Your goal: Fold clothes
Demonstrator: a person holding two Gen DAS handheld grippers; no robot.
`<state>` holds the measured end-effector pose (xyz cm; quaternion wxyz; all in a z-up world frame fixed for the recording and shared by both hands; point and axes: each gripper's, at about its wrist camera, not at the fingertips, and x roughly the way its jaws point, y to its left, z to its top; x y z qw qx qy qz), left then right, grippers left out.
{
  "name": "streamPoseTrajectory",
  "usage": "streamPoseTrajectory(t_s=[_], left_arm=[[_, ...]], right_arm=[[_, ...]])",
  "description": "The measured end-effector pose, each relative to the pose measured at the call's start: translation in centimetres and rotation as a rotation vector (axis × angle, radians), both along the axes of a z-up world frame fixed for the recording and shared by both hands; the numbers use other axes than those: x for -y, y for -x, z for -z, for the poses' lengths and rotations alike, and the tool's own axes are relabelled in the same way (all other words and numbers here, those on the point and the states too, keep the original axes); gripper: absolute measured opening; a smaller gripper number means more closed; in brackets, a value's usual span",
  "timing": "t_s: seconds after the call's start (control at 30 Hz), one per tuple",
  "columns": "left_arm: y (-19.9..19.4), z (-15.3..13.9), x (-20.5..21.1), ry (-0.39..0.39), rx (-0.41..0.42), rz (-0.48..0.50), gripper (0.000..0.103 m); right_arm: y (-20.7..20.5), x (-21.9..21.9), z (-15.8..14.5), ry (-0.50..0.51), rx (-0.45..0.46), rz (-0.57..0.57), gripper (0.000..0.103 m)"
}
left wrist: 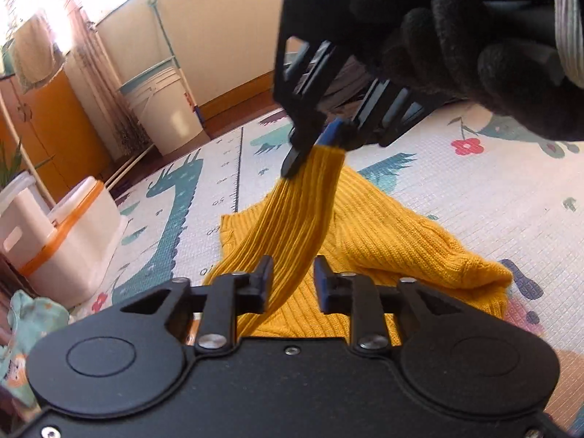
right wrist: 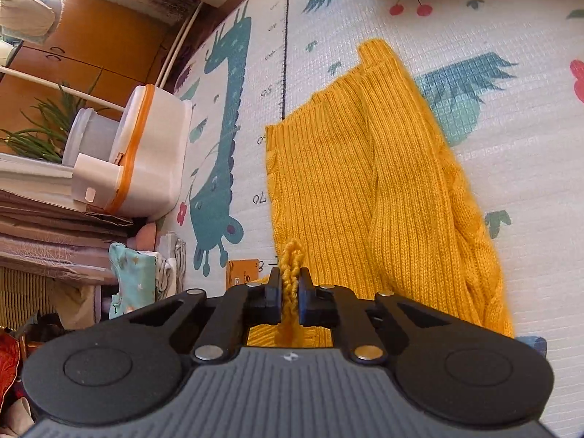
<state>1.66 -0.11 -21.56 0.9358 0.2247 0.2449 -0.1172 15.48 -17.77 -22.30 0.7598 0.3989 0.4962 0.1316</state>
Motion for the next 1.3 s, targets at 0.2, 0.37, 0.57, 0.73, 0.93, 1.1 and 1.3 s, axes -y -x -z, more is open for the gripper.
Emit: streamPoseTrajectory(t_s=[0.2, 0.37, 0.57, 0.73, 0.93, 1.1, 1.3], left_arm=[[1.0, 0.7, -4.7, 0.118, -0.135, -0.146, 0.051], [0.7, 2.3, -6.3, 0.261, -0.279, -0.226, 0.052], [0.7, 4.5, -6.8, 0.419, -0.388, -0.298, 0.053], [0.8, 4.9, -4.7, 0.318, -0.356, -0.271, 0.040], [1.9, 4.8, -1.1, 0.064, -0.212, -0.193, 0.037], [3.0, 5.4, 1.1, -0.101, -0.168, -0.060, 0.025], [3.2, 5.9, 2.5, -0.182, -0.150, -0.007, 0.017]], right_arm=[[-0.7, 0.7, -3.1, 0.015, 0.107, 0.017, 0.010], [-0.4, 1.0, -3.3, 0.025, 0.106, 0.016, 0.010], [0.4, 2.1, -5.0, -0.007, 0.138, 0.027, 0.010], [0.7, 3.6, -6.3, -0.012, 0.172, 0.045, 0.010], [2.0, 6.7, -6.0, 0.023, 0.159, 0.096, 0.010], [3.2, 8.8, -5.3, 0.069, 0.130, 0.130, 0.009], [3.7, 10.2, -4.3, 0.099, 0.108, 0.151, 0.010]])
